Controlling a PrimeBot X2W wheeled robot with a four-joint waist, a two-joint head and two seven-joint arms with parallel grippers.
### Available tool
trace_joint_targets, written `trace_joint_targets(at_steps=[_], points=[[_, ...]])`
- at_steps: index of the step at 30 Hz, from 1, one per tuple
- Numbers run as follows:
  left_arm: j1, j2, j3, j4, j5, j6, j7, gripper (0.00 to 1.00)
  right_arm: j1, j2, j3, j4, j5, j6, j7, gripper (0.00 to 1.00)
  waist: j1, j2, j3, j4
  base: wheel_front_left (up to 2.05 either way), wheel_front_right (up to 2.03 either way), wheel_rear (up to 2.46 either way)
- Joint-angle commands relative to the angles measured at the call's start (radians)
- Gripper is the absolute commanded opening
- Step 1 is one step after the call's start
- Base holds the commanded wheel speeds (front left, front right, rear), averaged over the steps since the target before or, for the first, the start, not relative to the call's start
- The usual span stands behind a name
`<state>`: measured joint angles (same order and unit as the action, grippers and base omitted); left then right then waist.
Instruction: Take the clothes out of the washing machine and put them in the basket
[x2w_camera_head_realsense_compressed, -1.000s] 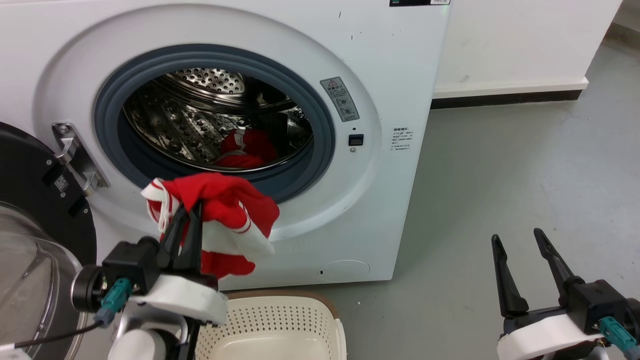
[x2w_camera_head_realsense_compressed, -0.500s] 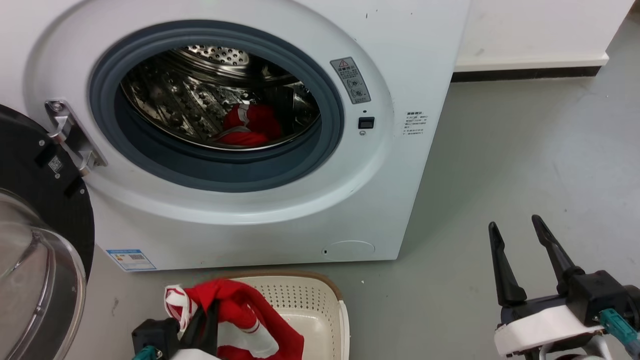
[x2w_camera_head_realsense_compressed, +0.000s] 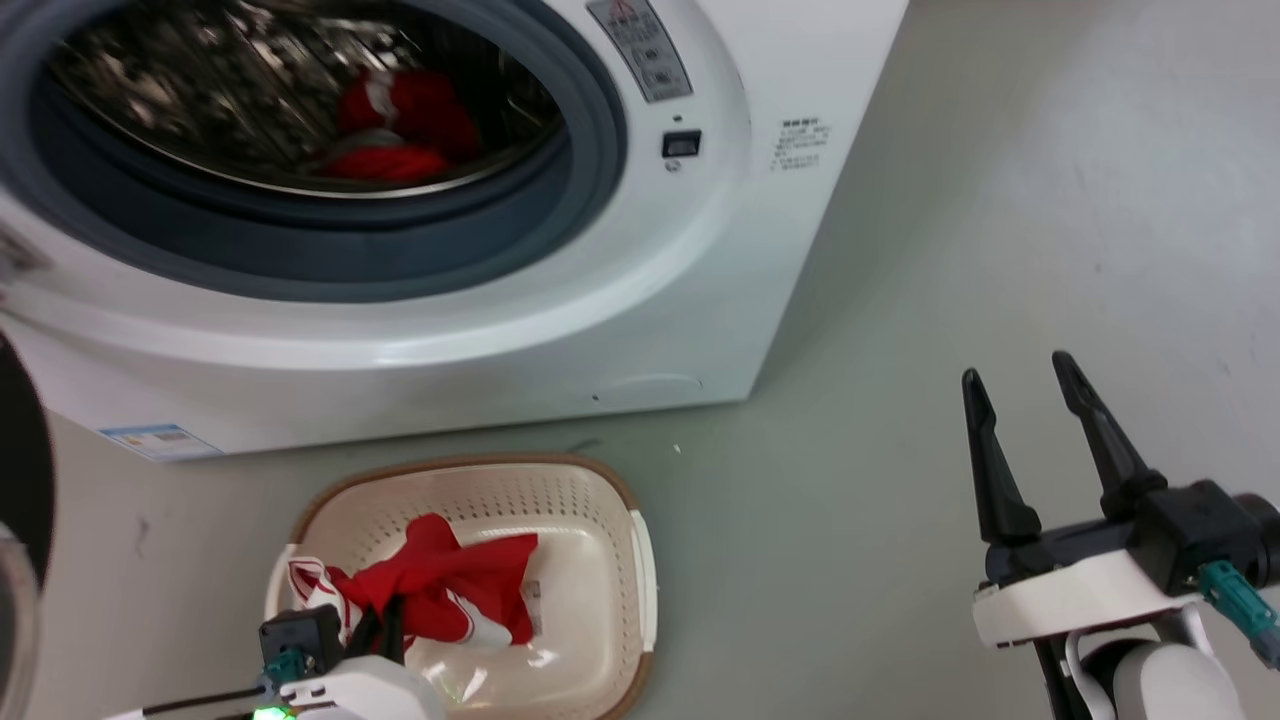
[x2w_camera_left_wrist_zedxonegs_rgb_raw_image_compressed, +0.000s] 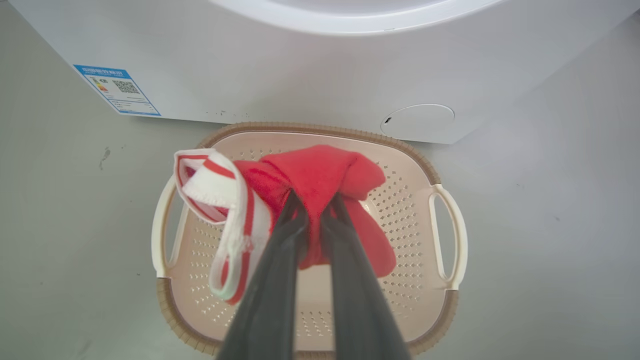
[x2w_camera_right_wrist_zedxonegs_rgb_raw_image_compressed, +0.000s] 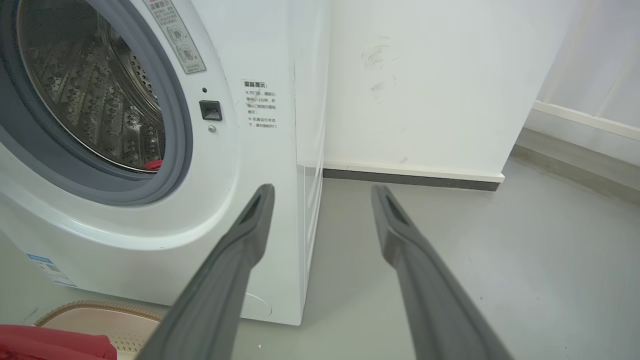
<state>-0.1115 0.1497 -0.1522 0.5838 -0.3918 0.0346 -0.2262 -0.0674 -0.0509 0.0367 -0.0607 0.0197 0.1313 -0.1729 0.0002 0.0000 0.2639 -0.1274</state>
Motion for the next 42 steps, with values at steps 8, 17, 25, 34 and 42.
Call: trace_joint_targets(at_steps=[8,17,25,34,42], points=[[-0.190,0.001,0.006,0.256,-0.006,-0.033,-0.027,0.00,-0.087,0.002,0.024,0.018,0.019,-0.001,-0.032,1.00,-0.0002,0.0000,0.185,-0.093,0.00,0.00,0.00],[-0.385,0.019,-0.018,0.508,0.000,-0.073,0.013,0.00,-0.150,0.001,0.061,0.047,0.042,-0.001,-0.061,1.00,-0.0002,0.0000,0.295,-0.149,0.00,0.00,0.00],[-0.447,0.025,-0.007,0.656,-0.026,-0.061,0.047,0.00,-0.181,0.001,0.086,0.075,0.064,-0.001,-0.080,1.00,-0.0002,0.0000,0.348,-0.194,0.00,0.00,0.00],[-0.425,0.003,0.018,0.694,-0.073,-0.066,0.074,0.72,-0.186,0.001,0.076,0.104,0.059,-0.001,-0.090,1.00,-0.0002,0.0000,0.322,-0.174,0.00,0.00,0.00],[-0.372,-0.027,-0.021,0.688,-0.044,-0.081,-0.020,1.00,-0.141,0.001,0.054,0.127,0.027,-0.001,-0.088,1.00,-0.0002,0.0000,0.155,-0.101,0.00,0.00,0.00]])
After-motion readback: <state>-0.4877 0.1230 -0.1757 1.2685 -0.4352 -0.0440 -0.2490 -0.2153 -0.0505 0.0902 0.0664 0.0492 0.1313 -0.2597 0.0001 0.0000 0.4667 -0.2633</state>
